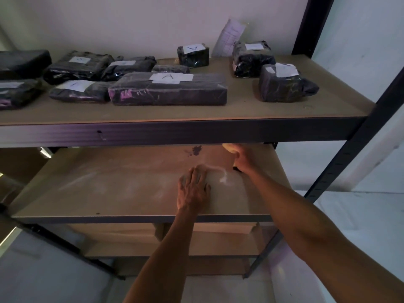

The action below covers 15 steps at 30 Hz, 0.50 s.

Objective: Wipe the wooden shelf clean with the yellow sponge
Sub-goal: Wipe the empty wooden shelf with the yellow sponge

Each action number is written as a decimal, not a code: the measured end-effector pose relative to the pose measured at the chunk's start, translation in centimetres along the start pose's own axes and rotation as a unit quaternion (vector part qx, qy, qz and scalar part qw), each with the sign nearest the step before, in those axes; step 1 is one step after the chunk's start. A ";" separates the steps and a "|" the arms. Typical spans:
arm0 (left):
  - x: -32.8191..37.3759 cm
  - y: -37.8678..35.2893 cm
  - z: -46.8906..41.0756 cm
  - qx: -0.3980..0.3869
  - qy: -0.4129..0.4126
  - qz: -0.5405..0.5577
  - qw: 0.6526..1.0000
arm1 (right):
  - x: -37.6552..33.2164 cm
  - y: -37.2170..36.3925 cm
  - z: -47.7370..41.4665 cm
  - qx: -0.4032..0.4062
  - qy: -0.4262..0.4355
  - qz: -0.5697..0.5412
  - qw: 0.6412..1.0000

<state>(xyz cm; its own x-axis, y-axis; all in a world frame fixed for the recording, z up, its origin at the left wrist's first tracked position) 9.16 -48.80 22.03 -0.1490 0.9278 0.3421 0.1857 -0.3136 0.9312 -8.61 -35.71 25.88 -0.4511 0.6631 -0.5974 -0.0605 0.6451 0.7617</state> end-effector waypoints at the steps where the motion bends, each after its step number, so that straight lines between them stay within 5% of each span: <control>1: -0.1 -0.1 0.0 0.000 0.001 -0.001 1.000 | 0.5 -0.2 -0.2 -0.006 -0.020 0.009 1.000; 8: -0.1 -0.2 0.0 -0.005 0.010 -0.002 1.000 | -6.7 -4.8 3.2 -0.161 0.142 0.018 0.976; 11: -0.3 -0.5 -0.2 -0.008 0.010 0.004 1.000 | 2.3 -1.5 -0.6 -0.028 0.034 0.051 0.998; 13: -0.4 -0.6 -0.2 -0.009 0.007 0.000 1.000 | 7.2 -0.9 -1.2 -0.017 -0.048 0.086 0.995; 15: -0.4 -0.6 -0.3 -0.009 0.005 -0.007 1.000 | 4.9 -2.6 0.6 -0.049 -0.044 0.031 0.997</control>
<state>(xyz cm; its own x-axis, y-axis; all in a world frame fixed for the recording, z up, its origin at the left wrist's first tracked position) 8.78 -49.02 21.39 -0.1606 0.9300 0.3307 0.1671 -0.3046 0.9377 -10.11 -33.94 20.84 -0.3766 0.7339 -0.5653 -0.1242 0.5647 0.8159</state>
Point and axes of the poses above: each hand's wrist, its own z-axis away from the middle knuckle, its own y-axis out of the back of the hand, x = y × z, the point moved 9 cm from there along -z, towards the middle knuckle, and after that the axes turned 6 degrees about z, right-handed, at the moved point
